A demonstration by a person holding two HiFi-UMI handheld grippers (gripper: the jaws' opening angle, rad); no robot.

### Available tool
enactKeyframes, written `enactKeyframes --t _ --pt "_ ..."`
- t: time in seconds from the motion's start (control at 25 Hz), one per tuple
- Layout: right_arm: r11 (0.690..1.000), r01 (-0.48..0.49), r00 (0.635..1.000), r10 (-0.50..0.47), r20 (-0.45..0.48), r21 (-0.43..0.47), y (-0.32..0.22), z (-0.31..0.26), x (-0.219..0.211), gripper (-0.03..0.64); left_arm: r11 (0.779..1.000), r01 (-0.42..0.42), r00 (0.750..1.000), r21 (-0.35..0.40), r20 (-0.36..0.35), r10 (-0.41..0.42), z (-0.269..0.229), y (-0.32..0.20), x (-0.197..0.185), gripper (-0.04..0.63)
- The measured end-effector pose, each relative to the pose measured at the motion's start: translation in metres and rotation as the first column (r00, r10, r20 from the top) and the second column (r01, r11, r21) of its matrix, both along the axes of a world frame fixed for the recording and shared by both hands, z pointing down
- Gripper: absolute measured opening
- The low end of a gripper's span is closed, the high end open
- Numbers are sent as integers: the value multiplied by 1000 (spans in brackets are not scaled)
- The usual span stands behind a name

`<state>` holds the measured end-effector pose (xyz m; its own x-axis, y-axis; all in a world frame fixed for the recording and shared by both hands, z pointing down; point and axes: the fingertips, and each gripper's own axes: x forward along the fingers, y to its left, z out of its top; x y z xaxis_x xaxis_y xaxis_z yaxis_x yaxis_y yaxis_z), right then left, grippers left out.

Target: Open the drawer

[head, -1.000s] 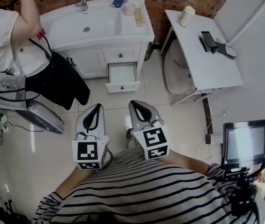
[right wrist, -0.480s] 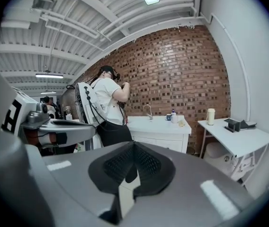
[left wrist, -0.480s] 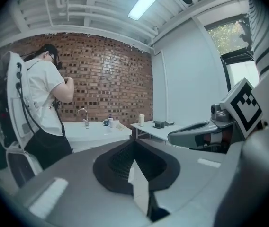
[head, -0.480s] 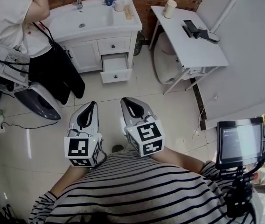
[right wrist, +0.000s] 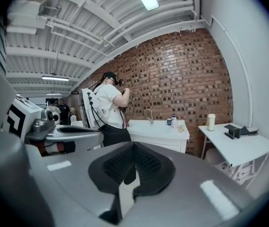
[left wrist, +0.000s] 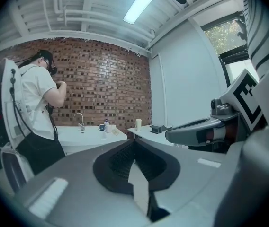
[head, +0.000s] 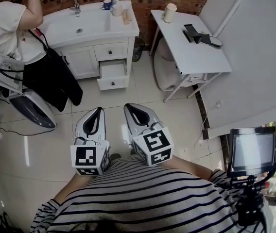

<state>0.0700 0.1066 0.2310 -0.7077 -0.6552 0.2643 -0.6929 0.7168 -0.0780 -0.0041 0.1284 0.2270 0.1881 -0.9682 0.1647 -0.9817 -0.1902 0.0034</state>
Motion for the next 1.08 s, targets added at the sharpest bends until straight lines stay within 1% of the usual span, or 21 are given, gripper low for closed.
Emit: enactKeyframes --t 0.16,0.36,0.6,1.08 --pt "1000 16 1000 -16 -8 -6 -8 3 14 2 1000 -1 1000 -26 -18 1 2 -10 15 15" --pt "1000 29 1000 -29 -12 1 -17 6 22 2 999 -11 1000 -30 5 12 10 -18 26 15" --pt "999 51 999 -51 8 2 -22 6 8 2 999 -6 1000 -54 6 6 15 -22 17 15" --pt "997 79 997 -79 -11 -23 -23 14 -17 2 997 -11 1000 -80 13 12 22 -25 -2 15"
